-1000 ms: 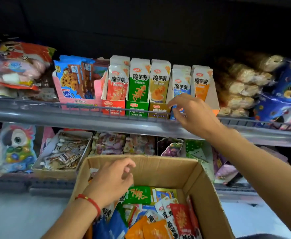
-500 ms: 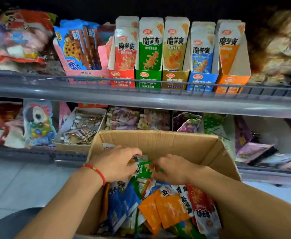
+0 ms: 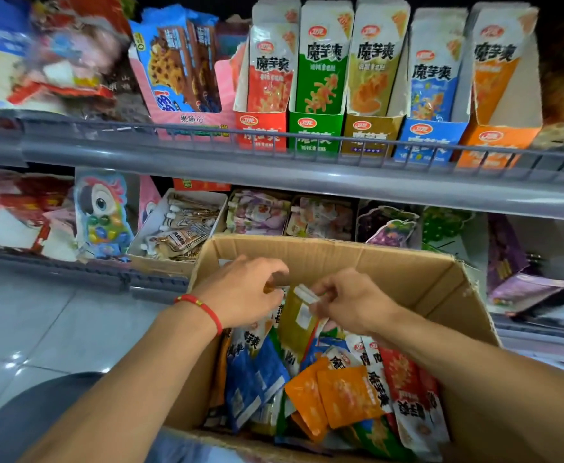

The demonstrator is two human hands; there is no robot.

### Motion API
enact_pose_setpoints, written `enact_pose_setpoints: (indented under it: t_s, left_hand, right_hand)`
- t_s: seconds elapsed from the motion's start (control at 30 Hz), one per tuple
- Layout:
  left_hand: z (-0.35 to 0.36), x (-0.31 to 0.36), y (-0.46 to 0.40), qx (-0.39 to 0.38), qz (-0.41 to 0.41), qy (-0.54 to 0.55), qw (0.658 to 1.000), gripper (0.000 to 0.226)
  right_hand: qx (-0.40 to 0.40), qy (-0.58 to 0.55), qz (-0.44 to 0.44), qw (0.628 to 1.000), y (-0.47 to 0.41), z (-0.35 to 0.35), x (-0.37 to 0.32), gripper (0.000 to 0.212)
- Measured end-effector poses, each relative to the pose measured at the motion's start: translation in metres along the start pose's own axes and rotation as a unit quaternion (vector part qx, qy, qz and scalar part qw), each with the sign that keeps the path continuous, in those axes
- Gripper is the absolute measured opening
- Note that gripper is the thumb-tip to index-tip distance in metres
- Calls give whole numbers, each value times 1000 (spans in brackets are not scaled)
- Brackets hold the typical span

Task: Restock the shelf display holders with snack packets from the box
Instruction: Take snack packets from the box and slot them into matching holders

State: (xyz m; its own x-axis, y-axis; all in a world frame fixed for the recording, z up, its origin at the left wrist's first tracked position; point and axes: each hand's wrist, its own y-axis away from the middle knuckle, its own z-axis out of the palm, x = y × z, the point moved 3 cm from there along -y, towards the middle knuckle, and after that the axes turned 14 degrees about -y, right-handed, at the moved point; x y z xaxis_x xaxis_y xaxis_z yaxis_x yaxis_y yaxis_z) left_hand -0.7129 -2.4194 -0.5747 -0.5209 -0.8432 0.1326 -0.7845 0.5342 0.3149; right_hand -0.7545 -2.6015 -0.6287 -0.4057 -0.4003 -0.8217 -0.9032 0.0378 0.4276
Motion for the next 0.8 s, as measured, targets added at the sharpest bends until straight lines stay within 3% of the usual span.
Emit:
enact_pose_setpoints:
  t_s: [0.1,0.23,0.43,0.67,0.8]
  left_hand:
    - [-3,3,-2,36,-14,71,997,58]
    - [-3,27,-1,-5,-3,242,970,86]
    - [-2,42,-3,19,-30,426,904,33]
    - [-11,29,-6,95,-104,567,811,37]
    - [-10,28,-5,118,-107,557,815,37]
  right_hand:
    - [1,-77,-60,995,27,-39,-26,9]
    - [-25,-265,-60,962,50,-75,-31,14]
    - [-14,-331,-44,943,53,-97,-20,11]
    - [33,-335,-73,939,67,-128,-15,15]
    - [79,-283,-97,951,75,-143,-14,7]
